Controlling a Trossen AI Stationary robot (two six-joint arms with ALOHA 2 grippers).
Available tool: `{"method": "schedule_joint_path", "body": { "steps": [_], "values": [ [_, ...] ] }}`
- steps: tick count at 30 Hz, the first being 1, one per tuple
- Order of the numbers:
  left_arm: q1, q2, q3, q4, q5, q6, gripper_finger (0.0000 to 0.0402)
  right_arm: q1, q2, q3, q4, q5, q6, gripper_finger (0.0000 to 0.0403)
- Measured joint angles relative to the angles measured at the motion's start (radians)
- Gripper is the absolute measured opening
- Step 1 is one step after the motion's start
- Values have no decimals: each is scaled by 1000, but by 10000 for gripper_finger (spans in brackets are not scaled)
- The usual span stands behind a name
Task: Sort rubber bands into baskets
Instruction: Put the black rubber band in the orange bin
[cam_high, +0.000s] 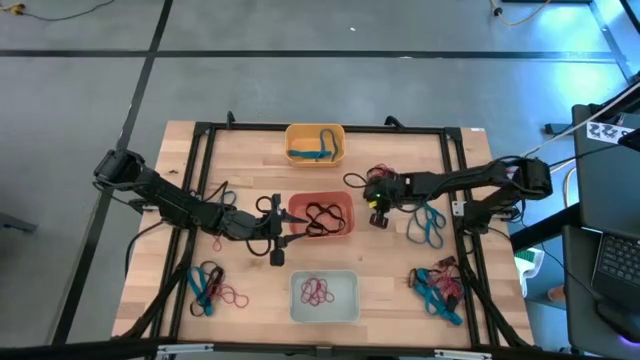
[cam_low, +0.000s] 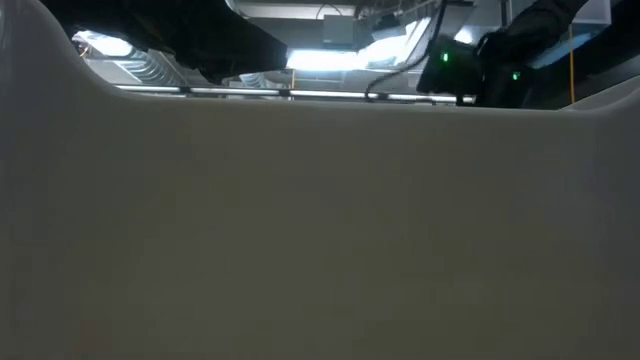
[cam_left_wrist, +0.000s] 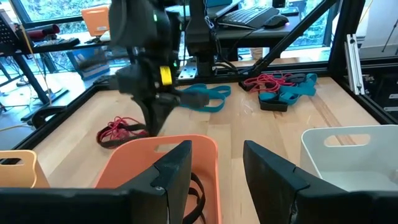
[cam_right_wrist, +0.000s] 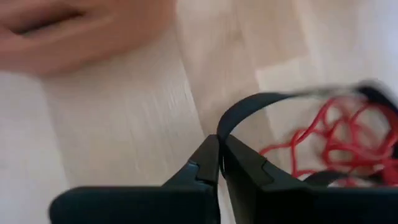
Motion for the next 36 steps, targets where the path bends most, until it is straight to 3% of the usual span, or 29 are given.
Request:
{"method": "schedule_joint_path", "body": {
  "steps": [4, 8, 17, 29, 32, 36],
  "values": [
    [0, 0, 0, -3, 0, 0, 143, 0, -74, 28, -22, 11, -30, 13],
    [0, 0, 0, -6, 0, -1, 143, 0, -154, 65, -70, 88, -40, 4],
    [0, 0, 0, -7, 0, -2, 143, 0, -288, 115, -91, 184, -86, 18],
    [0, 0, 0, -7, 0, -2, 143, 0, -342, 122, -115, 512, -119, 19],
    [0, 0, 0, -7, 0, -2, 143, -1, -342, 122, -116, 447, -122, 19],
    [0, 0, 0, -7, 0, -2, 143, 0, -342, 122, -100, 156, -163, 19]
  ]
}}
